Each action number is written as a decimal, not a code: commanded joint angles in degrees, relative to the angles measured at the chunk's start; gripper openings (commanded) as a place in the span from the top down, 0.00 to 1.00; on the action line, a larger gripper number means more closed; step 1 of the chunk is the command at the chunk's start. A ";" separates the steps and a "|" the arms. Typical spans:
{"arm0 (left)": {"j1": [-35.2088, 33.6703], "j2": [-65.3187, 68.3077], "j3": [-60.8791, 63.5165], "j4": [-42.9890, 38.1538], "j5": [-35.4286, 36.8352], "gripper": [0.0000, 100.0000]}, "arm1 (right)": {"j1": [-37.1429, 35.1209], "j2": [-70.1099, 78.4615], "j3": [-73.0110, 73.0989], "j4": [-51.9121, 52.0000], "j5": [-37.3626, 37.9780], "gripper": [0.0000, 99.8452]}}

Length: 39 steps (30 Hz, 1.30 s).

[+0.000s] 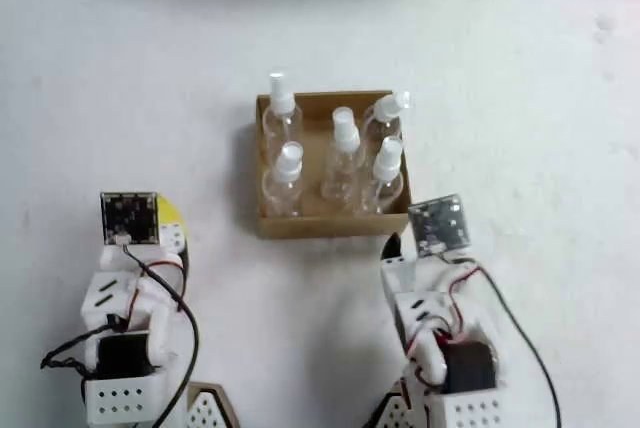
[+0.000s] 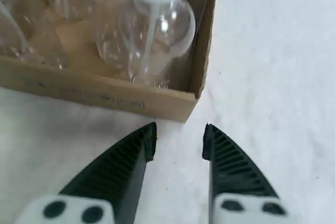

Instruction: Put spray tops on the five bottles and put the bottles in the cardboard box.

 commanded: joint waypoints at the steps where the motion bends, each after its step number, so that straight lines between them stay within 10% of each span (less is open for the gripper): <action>1: -0.66 -0.40 -2.81 -0.26 -0.18 0.98 | 0.57 -0.04 4.04 -3.47 -0.62 0.88; 39: 3.74 -0.40 -1.32 -0.62 -0.70 0.98 | 6.20 -0.13 4.22 5.49 -0.70 0.98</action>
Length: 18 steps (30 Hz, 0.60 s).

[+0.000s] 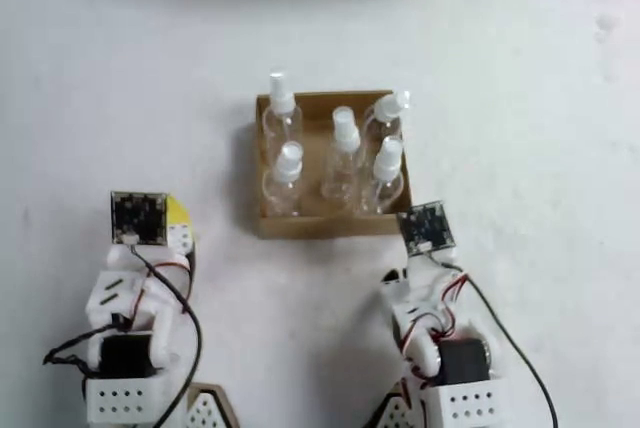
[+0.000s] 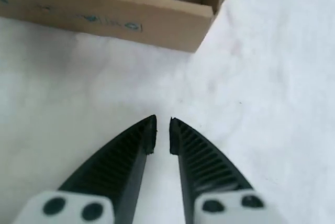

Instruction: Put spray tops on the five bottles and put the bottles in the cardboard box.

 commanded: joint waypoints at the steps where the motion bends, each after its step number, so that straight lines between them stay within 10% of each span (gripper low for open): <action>1: 1.01 -0.40 -1.41 -0.70 -0.70 0.98 | 5.93 -0.40 0.53 -3.74 -1.05 0.98; 18: 1.19 -0.31 0.35 12.75 -7.38 0.98 | 6.11 -0.22 0.53 -2.77 -6.77 0.99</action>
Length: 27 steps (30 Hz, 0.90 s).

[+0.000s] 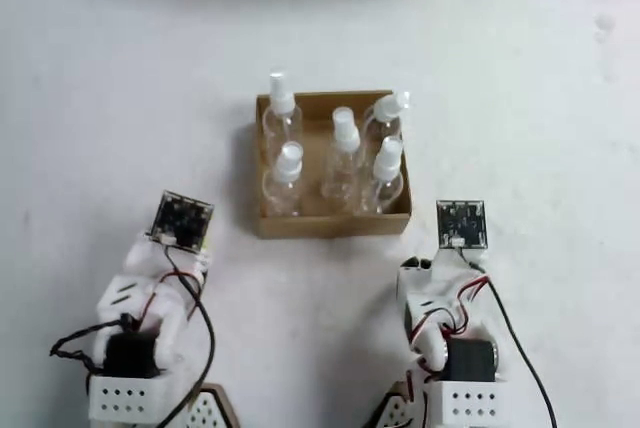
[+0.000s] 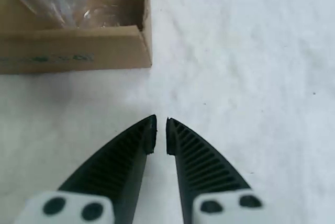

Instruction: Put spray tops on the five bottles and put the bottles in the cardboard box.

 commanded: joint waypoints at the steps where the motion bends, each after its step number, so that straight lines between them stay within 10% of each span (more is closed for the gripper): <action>1: -2.77 -0.31 -0.09 3.60 3.25 0.98 | -0.40 -0.22 0.53 0.57 -0.35 0.99; 27: -4.62 -0.31 -0.62 19.60 7.56 0.98 | 1.19 -0.22 0.53 7.34 -0.26 0.99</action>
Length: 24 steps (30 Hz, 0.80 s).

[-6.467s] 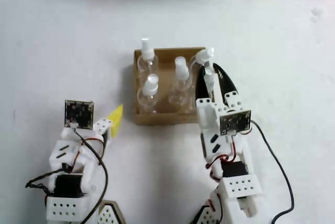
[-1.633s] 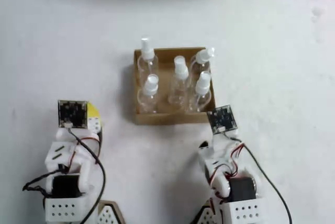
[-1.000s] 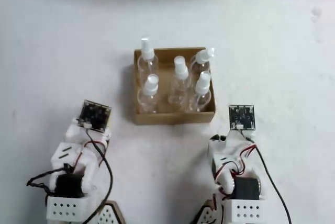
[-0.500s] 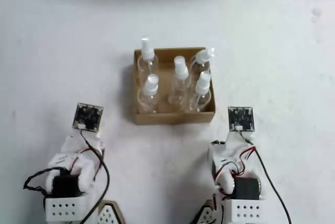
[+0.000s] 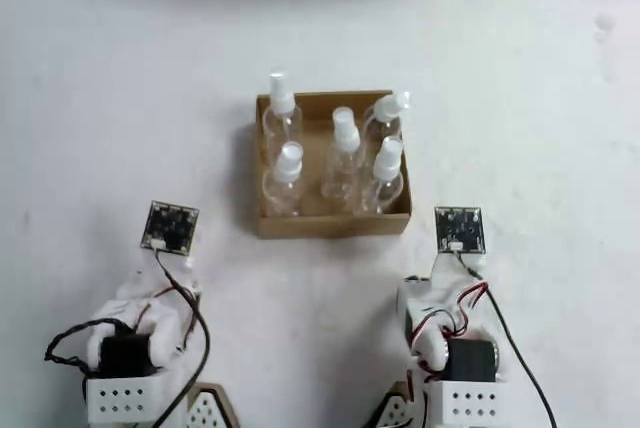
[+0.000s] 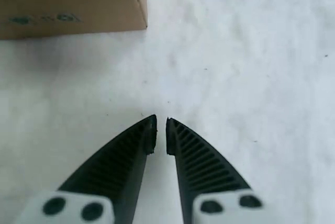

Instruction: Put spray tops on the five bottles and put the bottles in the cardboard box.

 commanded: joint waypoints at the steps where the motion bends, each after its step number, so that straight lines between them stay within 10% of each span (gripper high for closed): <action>1: -0.40 -0.31 -0.53 -0.09 4.92 0.98 | 0.75 -0.22 0.53 0.31 -0.26 0.99; 24: -0.48 -0.31 -0.18 -0.18 6.42 0.98 | 0.75 -0.22 0.53 0.31 -0.26 0.99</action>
